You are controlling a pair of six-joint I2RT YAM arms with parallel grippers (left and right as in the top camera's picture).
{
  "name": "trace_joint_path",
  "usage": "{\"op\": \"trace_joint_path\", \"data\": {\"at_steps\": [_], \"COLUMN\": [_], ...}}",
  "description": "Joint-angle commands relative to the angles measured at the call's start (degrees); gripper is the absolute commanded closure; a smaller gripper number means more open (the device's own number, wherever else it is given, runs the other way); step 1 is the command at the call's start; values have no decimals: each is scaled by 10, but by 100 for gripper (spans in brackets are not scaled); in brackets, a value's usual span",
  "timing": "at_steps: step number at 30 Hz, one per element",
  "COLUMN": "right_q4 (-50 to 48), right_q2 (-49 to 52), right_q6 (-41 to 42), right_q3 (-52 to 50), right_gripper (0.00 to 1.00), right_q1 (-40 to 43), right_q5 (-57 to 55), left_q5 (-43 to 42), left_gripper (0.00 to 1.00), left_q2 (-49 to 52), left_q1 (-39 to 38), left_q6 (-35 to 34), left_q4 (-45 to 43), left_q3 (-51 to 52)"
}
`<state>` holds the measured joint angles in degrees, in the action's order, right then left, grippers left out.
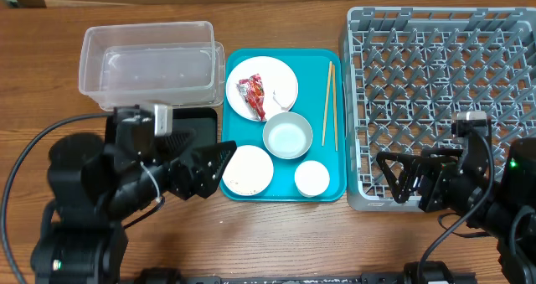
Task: Sort waste into correct bins and load items into the dishwasher
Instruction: 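Reach the left gripper to the white paper cup and grasp it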
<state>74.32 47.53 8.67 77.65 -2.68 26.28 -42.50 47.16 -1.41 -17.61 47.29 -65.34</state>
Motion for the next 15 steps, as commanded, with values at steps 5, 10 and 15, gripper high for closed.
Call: {"op": "trace_joint_path", "data": {"at_steps": [5, 10, 15], "right_q4": [-1, -1, -1], "right_q2": [-4, -4, -3], "right_q6": [-8, 9, 36], "right_q3": [14, 14, 14], "right_gripper": [0, 0, 0], "right_q1": [-2, -2, -2], "right_q5": [10, 8, 8], "left_q5": [14, 157, 335], "left_gripper": [0, 0, 4], "left_q2": [61, 113, 188], "left_q1": [-39, -164, -319], "left_q6": [7, -1, -55], "left_q4": [56, 91, 81], "left_q3": [-4, -4, -4]}}
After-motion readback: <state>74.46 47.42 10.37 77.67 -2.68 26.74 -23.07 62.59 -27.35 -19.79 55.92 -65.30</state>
